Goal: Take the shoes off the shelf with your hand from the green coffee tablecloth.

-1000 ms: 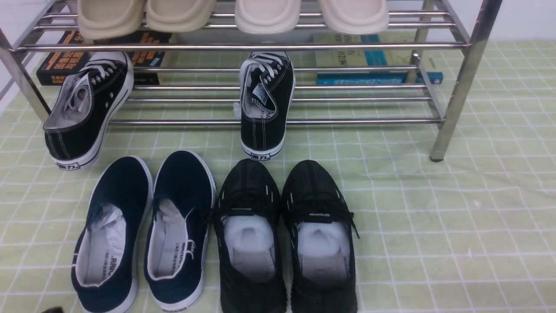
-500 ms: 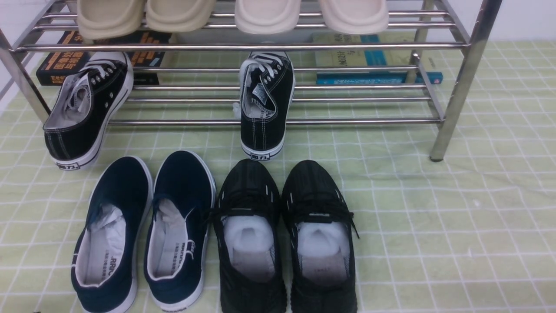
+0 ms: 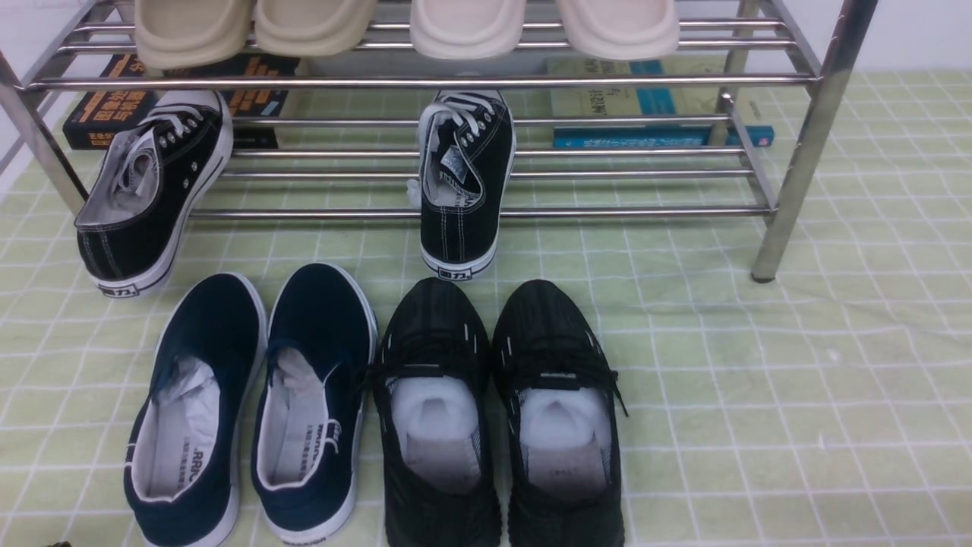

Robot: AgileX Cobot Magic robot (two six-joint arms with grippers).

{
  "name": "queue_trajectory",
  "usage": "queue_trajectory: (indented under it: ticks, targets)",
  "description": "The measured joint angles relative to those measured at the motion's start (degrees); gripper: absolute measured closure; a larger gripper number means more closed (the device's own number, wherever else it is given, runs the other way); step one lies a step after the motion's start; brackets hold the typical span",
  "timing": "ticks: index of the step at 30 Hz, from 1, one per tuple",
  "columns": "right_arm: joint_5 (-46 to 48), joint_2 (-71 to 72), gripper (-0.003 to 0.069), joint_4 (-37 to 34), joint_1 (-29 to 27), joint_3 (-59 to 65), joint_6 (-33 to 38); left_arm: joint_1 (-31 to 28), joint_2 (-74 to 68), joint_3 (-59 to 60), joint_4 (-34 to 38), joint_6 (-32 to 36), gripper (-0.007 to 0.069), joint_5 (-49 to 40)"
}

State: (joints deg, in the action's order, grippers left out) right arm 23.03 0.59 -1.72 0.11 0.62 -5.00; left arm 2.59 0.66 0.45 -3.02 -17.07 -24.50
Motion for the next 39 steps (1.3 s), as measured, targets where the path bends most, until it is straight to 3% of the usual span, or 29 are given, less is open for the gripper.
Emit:
queue_trajectory:
  ticks: [39]
  targets:
    - [0.0, 0.0, 0.042, 0.0, 0.0, 0.0, 0.0, 0.0, 0.0, 0.1, -0.2, 0.0, 0.0517, 0.4]
